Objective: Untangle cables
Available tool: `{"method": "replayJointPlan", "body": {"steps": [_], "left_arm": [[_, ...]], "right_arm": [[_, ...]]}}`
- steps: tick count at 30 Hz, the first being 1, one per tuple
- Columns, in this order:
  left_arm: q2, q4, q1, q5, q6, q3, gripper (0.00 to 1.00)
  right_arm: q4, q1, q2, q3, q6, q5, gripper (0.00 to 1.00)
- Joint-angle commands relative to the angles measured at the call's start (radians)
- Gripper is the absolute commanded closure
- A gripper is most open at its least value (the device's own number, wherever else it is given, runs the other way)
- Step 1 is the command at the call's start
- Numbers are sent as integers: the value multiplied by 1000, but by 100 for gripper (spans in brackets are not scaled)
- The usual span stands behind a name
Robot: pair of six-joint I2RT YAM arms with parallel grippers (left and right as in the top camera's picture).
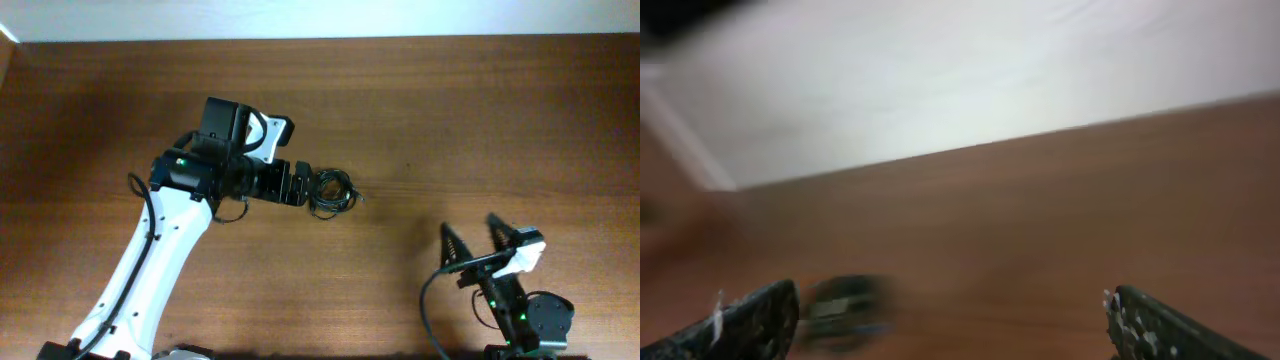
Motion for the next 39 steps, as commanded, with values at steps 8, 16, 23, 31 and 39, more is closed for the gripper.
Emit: {"method": "replayJointPlan", "body": {"steps": [8,16,23,31,39], "left_arm": [[9,40,0,31,-25,14,1],[9,0,0,76,-25,14,1],[9,30,-1,78,-25,14,1],[9,26,0,80,-25,14,1],[15,38,0,56,-26,14,1]], "right_arm": [[577,3,-7,35,468,-362,2],[-183,-166,38,630,-43,-206,2],[-1049,-262,349,1165,-185,10,2],[-1355,-261,705,1276,-266,-172,2],[-1395,-259,974,1270,-266,-526,1]]}}
